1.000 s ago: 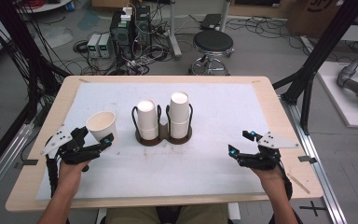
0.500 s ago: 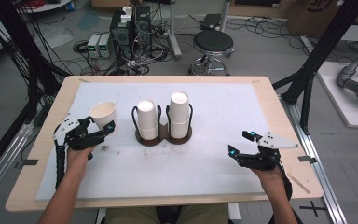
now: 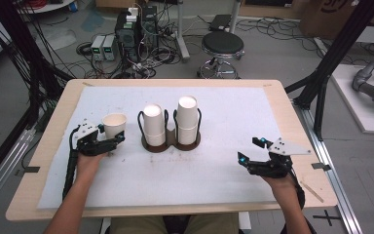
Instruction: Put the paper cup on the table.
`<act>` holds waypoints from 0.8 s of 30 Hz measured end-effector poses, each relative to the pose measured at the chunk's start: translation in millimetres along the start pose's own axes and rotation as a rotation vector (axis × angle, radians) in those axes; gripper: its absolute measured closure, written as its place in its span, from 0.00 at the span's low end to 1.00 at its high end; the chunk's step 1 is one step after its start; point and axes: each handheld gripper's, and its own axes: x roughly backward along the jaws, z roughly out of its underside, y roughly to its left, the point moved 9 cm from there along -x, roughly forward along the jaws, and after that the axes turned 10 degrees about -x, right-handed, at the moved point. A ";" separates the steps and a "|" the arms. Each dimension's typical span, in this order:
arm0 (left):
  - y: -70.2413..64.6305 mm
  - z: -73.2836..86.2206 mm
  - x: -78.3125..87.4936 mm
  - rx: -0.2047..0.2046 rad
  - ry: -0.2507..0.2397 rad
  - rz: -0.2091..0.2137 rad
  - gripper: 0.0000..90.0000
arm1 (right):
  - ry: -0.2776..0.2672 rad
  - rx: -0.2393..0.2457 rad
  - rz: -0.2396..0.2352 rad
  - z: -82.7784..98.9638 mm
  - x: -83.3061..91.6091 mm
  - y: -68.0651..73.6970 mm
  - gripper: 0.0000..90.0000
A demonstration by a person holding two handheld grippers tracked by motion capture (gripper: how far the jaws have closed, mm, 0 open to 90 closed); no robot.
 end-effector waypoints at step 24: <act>-7.6 18.0 21.1 -0.063 0.184 -0.041 0.33 | 0.005 -0.002 -0.009 0.6 2.7 0.7 0.23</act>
